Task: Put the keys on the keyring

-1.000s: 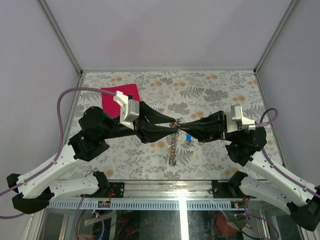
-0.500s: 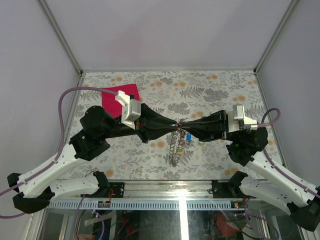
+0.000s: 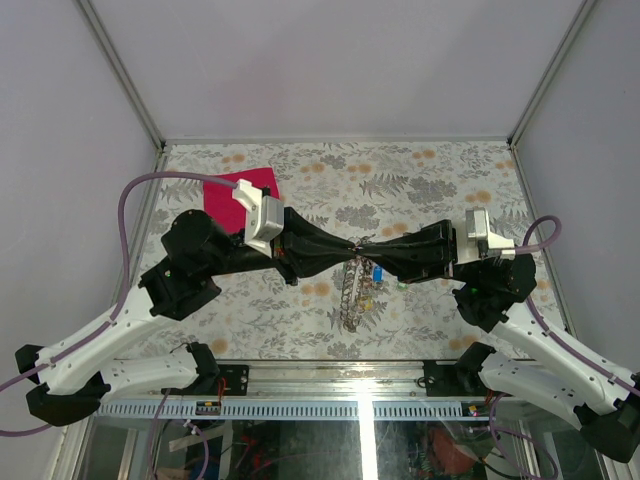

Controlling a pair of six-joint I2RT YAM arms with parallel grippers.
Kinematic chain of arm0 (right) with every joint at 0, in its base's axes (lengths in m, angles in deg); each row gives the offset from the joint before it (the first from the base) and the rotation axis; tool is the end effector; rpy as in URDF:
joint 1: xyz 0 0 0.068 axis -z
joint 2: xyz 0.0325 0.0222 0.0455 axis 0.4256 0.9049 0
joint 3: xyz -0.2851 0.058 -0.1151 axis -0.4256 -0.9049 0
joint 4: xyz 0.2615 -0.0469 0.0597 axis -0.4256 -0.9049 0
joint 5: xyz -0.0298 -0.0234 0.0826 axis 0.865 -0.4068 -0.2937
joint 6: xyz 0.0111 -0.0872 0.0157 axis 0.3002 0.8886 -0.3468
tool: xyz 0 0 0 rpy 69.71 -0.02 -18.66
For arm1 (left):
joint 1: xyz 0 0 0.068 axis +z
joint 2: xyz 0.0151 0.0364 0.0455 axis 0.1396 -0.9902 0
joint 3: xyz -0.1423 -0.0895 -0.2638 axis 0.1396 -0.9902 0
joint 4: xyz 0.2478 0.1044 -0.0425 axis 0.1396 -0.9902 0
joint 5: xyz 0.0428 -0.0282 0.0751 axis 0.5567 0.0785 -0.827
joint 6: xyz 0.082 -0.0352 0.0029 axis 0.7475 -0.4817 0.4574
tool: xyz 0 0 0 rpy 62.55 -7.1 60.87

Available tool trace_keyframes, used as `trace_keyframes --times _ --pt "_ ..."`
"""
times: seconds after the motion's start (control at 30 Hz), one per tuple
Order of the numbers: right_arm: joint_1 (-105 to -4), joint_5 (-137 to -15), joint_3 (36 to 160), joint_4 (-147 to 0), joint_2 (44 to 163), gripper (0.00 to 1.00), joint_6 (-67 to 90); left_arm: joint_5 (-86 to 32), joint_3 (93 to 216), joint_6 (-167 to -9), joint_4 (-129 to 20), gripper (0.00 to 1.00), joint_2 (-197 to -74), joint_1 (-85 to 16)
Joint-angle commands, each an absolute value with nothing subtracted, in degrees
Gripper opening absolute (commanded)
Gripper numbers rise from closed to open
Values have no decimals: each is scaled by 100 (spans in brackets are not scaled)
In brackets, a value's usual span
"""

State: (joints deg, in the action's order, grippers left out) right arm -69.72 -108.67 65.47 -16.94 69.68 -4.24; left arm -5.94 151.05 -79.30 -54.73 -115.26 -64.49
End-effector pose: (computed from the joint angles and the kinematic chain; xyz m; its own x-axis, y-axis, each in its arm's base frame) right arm 0.0765 0.1470 0.4854 0.2030 0.6116 -0.7647 -0.9727 0.0366 -0.2290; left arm 0.0892 -0.2057 0.5201 0.0957 -0.2234 -0.9700 0.9941 0.0720 0.0815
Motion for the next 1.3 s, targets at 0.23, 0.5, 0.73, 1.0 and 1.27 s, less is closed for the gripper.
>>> trace_keyframes --times 0.23,0.5,0.73,1.0,1.27 --pt "-6996 -10937 6854 -1284 7031 0 -538 -629 15331 -7935 -5407 6 -11663 -6413" --pt "-7001 -10859 6950 -2516 6656 7 383 -871 15639 -7874 -6018 0 -11726 -6412" --pt "-7001 -10558 7134 -3999 6196 19 1289 -1085 16084 -7665 -6968 0 -11894 -6410" --pt "-7001 -10284 8113 -6979 6146 25 2264 -1377 16706 -7189 -8381 0 -12194 -6412" --pt "-6996 -10470 8629 -8517 6483 31 2566 -1499 17581 -6604 -10082 0 -12767 -6413"
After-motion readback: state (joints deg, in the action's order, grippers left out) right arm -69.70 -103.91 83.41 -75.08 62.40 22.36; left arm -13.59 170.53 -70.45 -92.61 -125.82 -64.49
